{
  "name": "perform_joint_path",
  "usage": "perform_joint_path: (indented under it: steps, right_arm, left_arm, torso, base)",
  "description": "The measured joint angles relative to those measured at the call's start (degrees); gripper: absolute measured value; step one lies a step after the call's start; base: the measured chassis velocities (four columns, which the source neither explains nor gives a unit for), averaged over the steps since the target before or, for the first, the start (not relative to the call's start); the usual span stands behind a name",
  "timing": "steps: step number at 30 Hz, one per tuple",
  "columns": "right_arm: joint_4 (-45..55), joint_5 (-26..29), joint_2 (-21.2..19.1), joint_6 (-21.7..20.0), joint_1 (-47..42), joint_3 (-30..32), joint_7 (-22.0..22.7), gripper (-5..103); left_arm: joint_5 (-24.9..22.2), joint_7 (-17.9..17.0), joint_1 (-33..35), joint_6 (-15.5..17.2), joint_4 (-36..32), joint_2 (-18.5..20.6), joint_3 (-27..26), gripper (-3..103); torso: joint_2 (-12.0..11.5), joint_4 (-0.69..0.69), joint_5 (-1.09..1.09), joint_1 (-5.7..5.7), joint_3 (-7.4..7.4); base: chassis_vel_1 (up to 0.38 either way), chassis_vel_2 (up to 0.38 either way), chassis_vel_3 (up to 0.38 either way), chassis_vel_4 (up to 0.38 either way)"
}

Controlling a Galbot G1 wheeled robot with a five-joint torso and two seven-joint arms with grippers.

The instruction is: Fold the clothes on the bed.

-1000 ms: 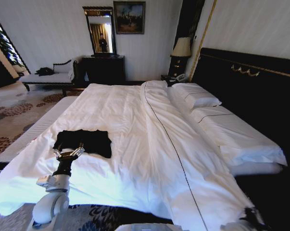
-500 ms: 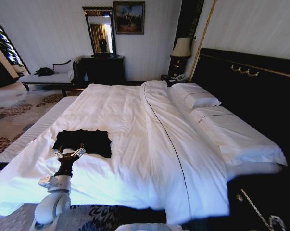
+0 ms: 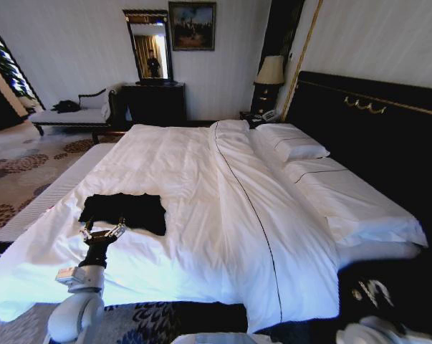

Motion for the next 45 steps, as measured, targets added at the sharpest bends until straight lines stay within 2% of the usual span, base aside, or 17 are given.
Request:
perform_joint_path:
  steps: [1, 2, 5, 6, 8, 9, 10, 12, 19, 23, 27, 28, 30, 32, 38, 41, 45]
  right_arm:
    - [0.31, -1.30, -0.75, 0.77, -0.35, -0.98, -4.08, 100]
    - [0.31, -1.30, -0.75, 0.77, -0.35, -0.98, -4.08, 100]
    - [1.17, -6.22, -3.33, 2.90, -1.16, -2.59, -15.77, 100]
    - [1.17, -6.22, -3.33, 2.90, -1.16, -2.59, -15.77, 100]
    - [1.08, -12.46, -5.69, 6.58, -2.09, -2.51, -26.24, 100]
    - [0.68, -14.85, -6.75, 8.03, -2.24, -2.31, -29.74, 100]
    - [0.68, -14.85, -6.75, 8.03, -2.24, -2.31, -29.74, 100]
    - [-0.15, -19.00, -9.52, 10.53, -2.62, -1.96, -36.91, 100]
    - [-0.12, -22.25, -13.51, 10.96, -2.53, -1.55, -38.37, 100]
    - [2.20, -22.11, -16.47, 8.14, -2.24, -1.18, -36.64, 100]
    - [9.99, -14.59, -20.65, -5.71, -1.85, -1.69, -26.29, 100]
    - [9.99, -14.59, -20.65, -5.71, -1.85, -1.69, -26.29, 100]
    - [12.70, -10.39, -22.73, -12.38, -1.60, -1.72, -23.96, 100]
    - [13.24, -9.44, -23.59, -14.86, -1.26, -1.89, -24.24, 100]
    - [11.28, -12.73, -22.73, -13.85, -0.87, -3.07, -27.92, 100]
    - [9.92, -17.44, -22.01, -8.13, -1.60, -2.43, -35.73, 100]
    - [9.84, -20.84, -22.09, -6.76, -2.19, -1.47, -38.66, 100]
  left_arm:
    - [0.24, -0.16, 0.56, -0.02, -0.70, 0.02, 0.02, 100]
    - [0.24, -0.16, 0.56, -0.02, -0.70, 0.02, 0.02, 100]
    - [1.55, -0.49, 2.04, -0.02, -2.15, 0.50, 0.52, 100]
    - [1.55, -0.49, 2.04, -0.02, -2.15, 0.50, 0.52, 100]
    - [2.40, -0.65, 3.20, -0.17, -3.02, 1.01, 1.51, 100]
    - [2.65, -0.86, 3.97, -0.38, -3.41, 0.96, 1.82, 100]
    - [2.65, -0.86, 3.97, -0.38, -3.41, 0.96, 1.82, 100]
    - [3.86, -1.11, 6.36, -1.19, -4.46, 0.34, 2.74, 100]
    - [5.51, -0.83, 9.02, -1.75, -7.01, -0.57, 3.64, 100]
    - [4.80, -0.13, 11.43, -1.10, -10.34, -0.77, 3.64, 100]
    - [5.06, 1.73, 14.53, 0.56, -15.48, -2.18, 3.12, 100]
    - [5.06, 1.73, 14.53, 0.56, -15.48, -2.18, 3.12, 100]
    - [4.73, 3.04, 15.93, 1.74, -15.92, -2.66, 2.80, 100]
    - [4.58, 4.06, 16.63, 2.10, -16.02, -3.16, 2.22, 100]
    - [2.17, 4.59, 17.01, 2.11, -16.02, -4.63, 1.78, 100]
    - [3.06, 4.59, 16.60, 1.92, -15.97, -5.91, 2.83, 100]
    - [4.05, 4.58, 16.54, 1.78, -15.88, -6.68, 3.65, 100]
  torso:
    - [0.00, -0.01, 0.00, 0.00, 0.00]
    - [0.00, -0.01, 0.00, 0.00, 0.00]
    - [0.00, 0.01, 0.00, 0.00, 0.00]
    - [0.00, 0.01, 0.00, 0.00, 0.00]
    - [0.00, -0.04, -0.01, 0.00, 0.00]
    - [0.00, -0.02, -0.02, 0.00, 0.00]
    - [0.00, -0.02, -0.02, 0.00, 0.00]
    - [0.00, 0.01, 0.01, 0.00, 0.00]
    - [0.00, -0.01, 0.01, 0.00, 0.00]
    - [0.00, -0.01, 0.01, 0.00, 0.00]
    - [0.00, -0.01, 0.01, 0.00, 0.00]
    - [0.00, -0.01, 0.01, 0.00, 0.00]
    - [0.00, 0.01, -0.01, 0.00, 0.00]
    - [0.00, 0.00, 0.00, 0.00, 0.00]
    - [0.00, 0.00, 0.02, 0.00, 0.00]
    - [0.00, -0.01, 0.00, 0.00, 0.00]
    - [0.00, -0.01, 0.00, 0.00, 0.00]
  base:
    - [0.000, 0.000, 0.000, 0.000]
    - [0.000, 0.000, 0.000, 0.000]
    - [0.000, 0.000, 0.000, 0.000]
    - [0.000, 0.000, 0.000, 0.000]
    - [0.000, 0.000, 0.000, 0.000]
    - [0.000, 0.000, 0.000, 0.000]
    - [0.000, 0.000, 0.000, 0.000]
    - [0.000, 0.000, 0.000, 0.000]
    - [0.000, 0.000, 0.000, 0.000]
    - [0.000, 0.000, 0.000, 0.000]
    - [0.000, 0.000, 0.000, 0.000]
    - [0.000, 0.000, 0.000, 0.000]
    - [0.000, 0.000, 0.000, 0.000]
    - [0.000, 0.000, 0.000, 0.000]
    - [0.000, 0.000, 0.000, 0.000]
    - [0.000, 0.000, 0.000, 0.000]
    - [0.000, 0.000, 0.000, 0.000]
